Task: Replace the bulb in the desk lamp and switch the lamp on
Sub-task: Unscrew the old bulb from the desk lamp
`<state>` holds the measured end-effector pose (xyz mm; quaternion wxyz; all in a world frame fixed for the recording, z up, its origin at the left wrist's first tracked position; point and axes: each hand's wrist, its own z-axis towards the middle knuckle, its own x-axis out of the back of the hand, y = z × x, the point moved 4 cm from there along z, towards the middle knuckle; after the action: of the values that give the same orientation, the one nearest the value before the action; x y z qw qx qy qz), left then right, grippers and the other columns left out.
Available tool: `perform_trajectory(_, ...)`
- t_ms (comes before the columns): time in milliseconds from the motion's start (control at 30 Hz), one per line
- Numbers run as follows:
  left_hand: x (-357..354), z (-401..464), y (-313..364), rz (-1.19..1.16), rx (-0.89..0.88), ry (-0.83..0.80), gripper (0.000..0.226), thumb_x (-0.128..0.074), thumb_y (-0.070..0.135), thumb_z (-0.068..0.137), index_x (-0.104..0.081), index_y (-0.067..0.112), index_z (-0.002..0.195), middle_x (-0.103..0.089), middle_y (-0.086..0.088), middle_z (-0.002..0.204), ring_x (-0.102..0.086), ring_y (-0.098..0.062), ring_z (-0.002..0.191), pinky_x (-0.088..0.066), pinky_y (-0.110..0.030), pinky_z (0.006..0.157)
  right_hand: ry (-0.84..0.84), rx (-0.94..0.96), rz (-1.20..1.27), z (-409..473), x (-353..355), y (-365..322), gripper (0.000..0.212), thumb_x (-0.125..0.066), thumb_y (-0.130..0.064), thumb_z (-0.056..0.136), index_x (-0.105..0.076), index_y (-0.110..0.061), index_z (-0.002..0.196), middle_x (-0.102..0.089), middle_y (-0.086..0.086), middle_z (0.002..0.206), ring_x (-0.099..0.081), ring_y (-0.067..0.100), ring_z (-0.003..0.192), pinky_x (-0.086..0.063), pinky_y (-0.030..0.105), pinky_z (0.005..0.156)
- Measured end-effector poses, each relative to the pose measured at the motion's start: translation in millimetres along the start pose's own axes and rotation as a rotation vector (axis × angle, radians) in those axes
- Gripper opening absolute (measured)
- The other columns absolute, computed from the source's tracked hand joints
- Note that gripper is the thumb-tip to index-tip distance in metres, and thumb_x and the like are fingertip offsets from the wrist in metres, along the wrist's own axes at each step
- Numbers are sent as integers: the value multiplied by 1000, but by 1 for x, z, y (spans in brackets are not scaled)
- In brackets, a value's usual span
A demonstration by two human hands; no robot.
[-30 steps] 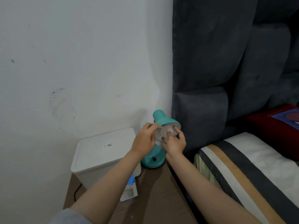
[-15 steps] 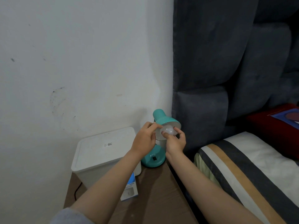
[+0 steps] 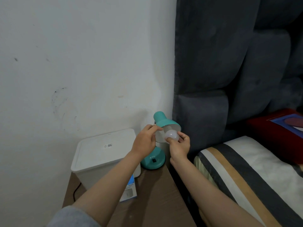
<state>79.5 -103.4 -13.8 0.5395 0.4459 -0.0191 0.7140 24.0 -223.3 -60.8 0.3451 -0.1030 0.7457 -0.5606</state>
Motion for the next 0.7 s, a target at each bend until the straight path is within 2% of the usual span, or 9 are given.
perform_trajectory(133, 3, -3, 1, -39, 35, -5, 33, -51, -4, 83, -64, 14, 108, -66, -14, 108, -61, -26, 97, -50, -36, 81, -61, 43, -89, -9, 12, -5, 46, -76, 0, 71, -50, -17, 105, -60, 12, 112, -63, 19, 90, -48, 20, 66)
perform_trajectory(233, 8, -13, 2, -41, 89, -3, 35, -52, -2, 82, -62, 12, 112, -65, -15, 109, -59, -25, 100, -46, -28, 83, -109, 82, -126, -22, 25, -10, 46, -73, -2, 73, -50, -21, 108, -61, 11, 105, -63, 17, 86, -47, 20, 65)
perform_trajectory(300, 13, -26, 1, -60, 143, 31, 34, -54, 0, 83, -61, 13, 114, -64, -10, 110, -58, -19, 100, -41, -19, 84, -147, 112, -158, -31, 34, -10, 43, -71, -2, 75, -54, -22, 109, -61, 8, 103, -62, 11, 82, -47, 17, 63)
perform_trajectory(367, 18, -45, -2, -77, 201, 77, 33, -56, 2, 84, -60, 12, 115, -62, -6, 112, -55, -13, 100, -37, -17, 87, -165, 116, -188, -42, 44, -4, 39, -69, -3, 78, -56, -21, 109, -61, 7, 104, -60, 7, 82, -46, 15, 63)
perform_trajectory(533, 29, -110, -18, -44, 308, 134, 25, -59, 8, 85, -61, 11, 109, -62, -4, 103, -57, -14, 93, -48, -28, 83, -149, 85, -308, -67, 61, 33, 40, -71, -10, 80, -55, -17, 116, -58, 4, 109, -57, 9, 86, -45, 18, 65)
perform_trajectory(633, 33, -146, -33, 13, 387, 146, 24, -61, 9, 83, -61, 12, 107, -59, -1, 102, -56, -16, 95, -45, -26, 80, -147, 50, -408, -81, 63, 61, 36, -72, -15, 81, -54, -17, 113, -59, 3, 107, -58, 13, 86, -44, 18, 63)
perform_trajectory(700, 34, -166, -45, 26, 479, 142, 26, -63, 13, 83, -60, 13, 109, -56, 0, 105, -56, -16, 98, -41, -24, 79, -146, 12, -501, -86, 64, 82, 33, -73, -23, 80, -54, -23, 108, -60, 1, 104, -59, 16, 90, -50, 25, 69)
